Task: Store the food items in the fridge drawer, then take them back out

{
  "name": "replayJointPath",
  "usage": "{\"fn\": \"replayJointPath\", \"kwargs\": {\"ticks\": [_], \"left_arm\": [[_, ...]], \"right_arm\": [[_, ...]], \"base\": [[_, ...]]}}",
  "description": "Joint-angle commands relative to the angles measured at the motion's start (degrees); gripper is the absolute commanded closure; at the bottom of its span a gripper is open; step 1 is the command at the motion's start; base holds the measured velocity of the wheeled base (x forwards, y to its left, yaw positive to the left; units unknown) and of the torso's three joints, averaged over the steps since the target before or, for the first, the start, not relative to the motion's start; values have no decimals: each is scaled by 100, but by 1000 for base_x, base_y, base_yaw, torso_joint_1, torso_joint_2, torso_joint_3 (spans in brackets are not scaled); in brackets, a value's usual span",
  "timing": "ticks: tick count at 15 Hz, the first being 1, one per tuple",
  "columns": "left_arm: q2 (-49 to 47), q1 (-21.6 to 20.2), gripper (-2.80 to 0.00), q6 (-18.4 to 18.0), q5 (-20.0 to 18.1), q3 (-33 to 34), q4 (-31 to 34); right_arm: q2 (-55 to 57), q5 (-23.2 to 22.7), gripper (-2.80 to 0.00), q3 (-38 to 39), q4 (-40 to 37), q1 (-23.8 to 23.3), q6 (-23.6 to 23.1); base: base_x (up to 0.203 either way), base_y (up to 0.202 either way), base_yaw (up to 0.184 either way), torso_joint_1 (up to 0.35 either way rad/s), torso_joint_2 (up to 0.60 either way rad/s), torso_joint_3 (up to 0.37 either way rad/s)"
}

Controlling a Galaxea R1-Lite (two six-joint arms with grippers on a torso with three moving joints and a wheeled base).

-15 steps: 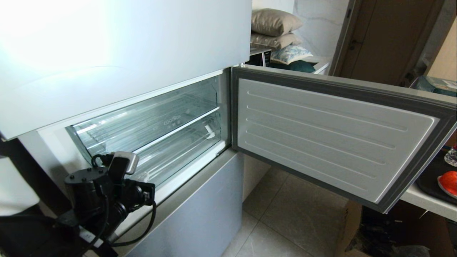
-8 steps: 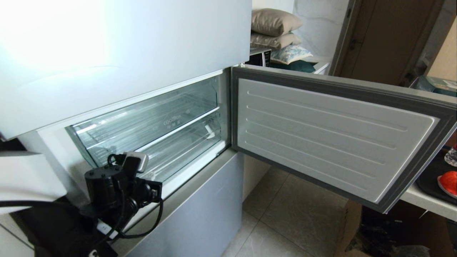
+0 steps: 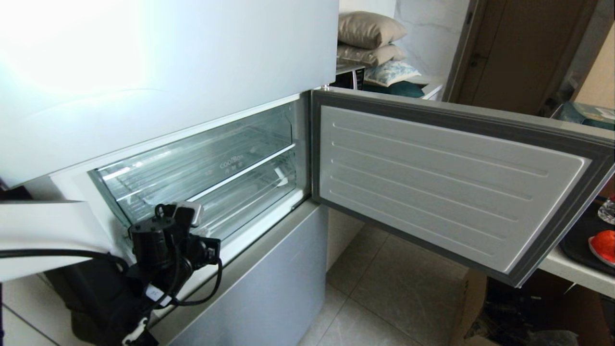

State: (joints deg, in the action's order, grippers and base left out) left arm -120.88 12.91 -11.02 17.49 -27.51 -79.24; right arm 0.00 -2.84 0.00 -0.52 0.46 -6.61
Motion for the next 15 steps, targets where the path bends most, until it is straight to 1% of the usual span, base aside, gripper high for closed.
{"fn": "replayJointPath", "kwargs": {"ticks": [1,3,6,10,15], "left_arm": [[-118,-142,0,-5,27,-125,-57],[-169,-193,0,-5,27,-155,-60],[241,-80,0,-2,-9,249,-80],[1256,78,0,3,-66,777,-65],[2773,106,0,3,-395,1742,-38]], "right_arm": [[9,-6,0,0,0,6,-7],[9,-6,0,0,0,6,-7],[9,-6,0,0,0,6,-7],[9,-6,0,0,0,-2,-7],[9,-6,0,0,0,-1,-7]], "base": [[0,0,0,0,0,0],[0,0,0,0,0,0],[0,0,0,0,0,0],[0,0,0,0,0,0],[0,0,0,0,0,0]]}}
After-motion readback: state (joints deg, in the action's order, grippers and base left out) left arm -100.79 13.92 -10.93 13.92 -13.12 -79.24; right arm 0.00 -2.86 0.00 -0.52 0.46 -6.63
